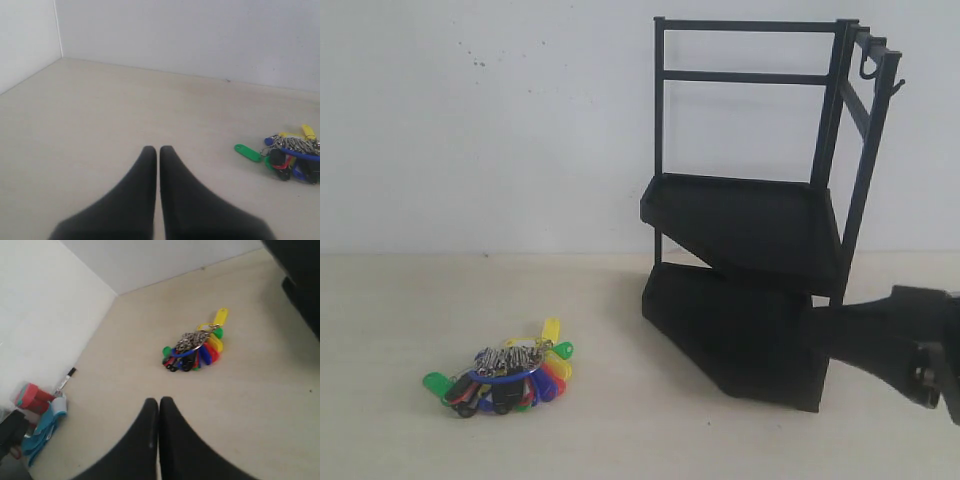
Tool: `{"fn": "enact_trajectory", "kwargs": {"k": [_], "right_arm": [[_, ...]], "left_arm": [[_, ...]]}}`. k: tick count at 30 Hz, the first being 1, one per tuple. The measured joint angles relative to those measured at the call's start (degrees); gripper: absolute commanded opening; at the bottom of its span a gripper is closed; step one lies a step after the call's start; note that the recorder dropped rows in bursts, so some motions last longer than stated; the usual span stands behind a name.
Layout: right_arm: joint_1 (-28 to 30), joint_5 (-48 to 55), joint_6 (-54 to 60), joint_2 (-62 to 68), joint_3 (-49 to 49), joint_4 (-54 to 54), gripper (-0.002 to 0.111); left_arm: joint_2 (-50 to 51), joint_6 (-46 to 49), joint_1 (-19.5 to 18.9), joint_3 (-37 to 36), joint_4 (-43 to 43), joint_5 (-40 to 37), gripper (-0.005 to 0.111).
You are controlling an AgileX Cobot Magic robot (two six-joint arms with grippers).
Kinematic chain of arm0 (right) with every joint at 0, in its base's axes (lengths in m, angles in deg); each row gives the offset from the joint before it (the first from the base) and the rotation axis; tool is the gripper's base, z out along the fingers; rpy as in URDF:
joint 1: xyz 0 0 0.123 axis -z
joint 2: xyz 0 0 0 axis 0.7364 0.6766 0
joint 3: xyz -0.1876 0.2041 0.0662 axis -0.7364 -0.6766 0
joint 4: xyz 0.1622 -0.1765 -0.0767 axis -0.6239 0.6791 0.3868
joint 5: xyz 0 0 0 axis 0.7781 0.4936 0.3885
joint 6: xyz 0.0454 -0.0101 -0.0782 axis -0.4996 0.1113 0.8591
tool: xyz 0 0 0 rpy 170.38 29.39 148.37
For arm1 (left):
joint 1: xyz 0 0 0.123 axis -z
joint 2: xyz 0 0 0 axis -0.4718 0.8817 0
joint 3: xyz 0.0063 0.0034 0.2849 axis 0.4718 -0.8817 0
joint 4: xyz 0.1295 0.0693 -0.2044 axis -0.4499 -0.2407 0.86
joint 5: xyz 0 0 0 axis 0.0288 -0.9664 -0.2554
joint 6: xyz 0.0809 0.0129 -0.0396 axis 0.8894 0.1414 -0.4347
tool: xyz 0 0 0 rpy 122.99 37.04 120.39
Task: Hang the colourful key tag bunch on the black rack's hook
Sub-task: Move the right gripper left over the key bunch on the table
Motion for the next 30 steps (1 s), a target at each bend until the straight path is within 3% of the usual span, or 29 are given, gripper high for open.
{"fn": "enact_trajectory", "kwargs": {"k": [9,15,22,26,30], "right_arm": [[-12.85,19.78,36.05,0.26,-2.61,-43.86,0.000],[-25.73,44.92,45.53,0.26,0.76,-45.88,0.000],[-41.91,65.06,68.30,1.75,4.16,-57.73,0.000],[-44.48,77.71,81.91,5.30,10.69,-62.65,0.000],[-44.52,80.81,88.03,9.30,16.01,-63.87,0.000]], "left_arm": [[0.00,0.00,0.00,0.00,0.00,0.00,0.004],[0.00,0.00,0.00,0.00,0.00,0.00,0.004],[0.00,0.00,0.00,0.00,0.00,0.00,0.004],[0.00,0.00,0.00,0.00,0.00,0.00,0.004],[0.00,0.00,0.00,0.00,0.00,0.00,0.004]]}}
